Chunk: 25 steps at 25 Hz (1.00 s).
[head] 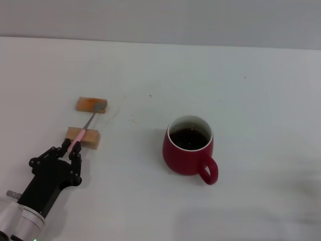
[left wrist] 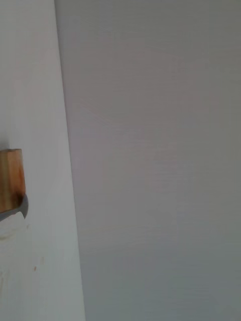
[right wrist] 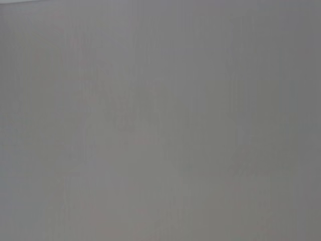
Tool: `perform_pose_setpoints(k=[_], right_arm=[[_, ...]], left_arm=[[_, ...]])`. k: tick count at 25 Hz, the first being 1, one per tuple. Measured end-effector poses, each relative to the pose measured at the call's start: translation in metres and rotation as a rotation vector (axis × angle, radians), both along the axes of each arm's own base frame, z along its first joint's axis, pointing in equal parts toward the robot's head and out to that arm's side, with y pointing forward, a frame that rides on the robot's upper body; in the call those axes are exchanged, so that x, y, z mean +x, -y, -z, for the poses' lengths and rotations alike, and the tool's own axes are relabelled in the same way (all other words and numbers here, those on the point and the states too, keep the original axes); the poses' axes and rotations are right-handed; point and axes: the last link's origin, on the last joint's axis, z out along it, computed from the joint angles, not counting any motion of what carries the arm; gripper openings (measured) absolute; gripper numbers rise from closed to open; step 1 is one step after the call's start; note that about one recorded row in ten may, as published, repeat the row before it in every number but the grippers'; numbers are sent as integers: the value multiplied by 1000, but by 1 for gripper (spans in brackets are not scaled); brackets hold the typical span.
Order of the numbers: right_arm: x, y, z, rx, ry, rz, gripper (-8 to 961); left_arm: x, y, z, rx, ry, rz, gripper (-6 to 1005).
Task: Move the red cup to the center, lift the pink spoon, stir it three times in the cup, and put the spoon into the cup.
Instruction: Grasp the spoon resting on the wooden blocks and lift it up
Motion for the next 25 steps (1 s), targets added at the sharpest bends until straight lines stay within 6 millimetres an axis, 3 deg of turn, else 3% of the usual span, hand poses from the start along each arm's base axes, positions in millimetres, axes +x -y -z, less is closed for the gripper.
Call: perform_pose_setpoints(k=[3, 17, 25], right_arm=[[0, 0, 0, -1, 0, 1, -1], [0, 0, 1, -6, -2, 4, 0], [0, 0, 0, -2, 0, 2, 0]], left_arm=[[2, 0, 0, 1, 3, 5, 188], [21, -7, 0, -7, 19, 106, 171], [25, -40, -8, -42, 0, 103, 172]])
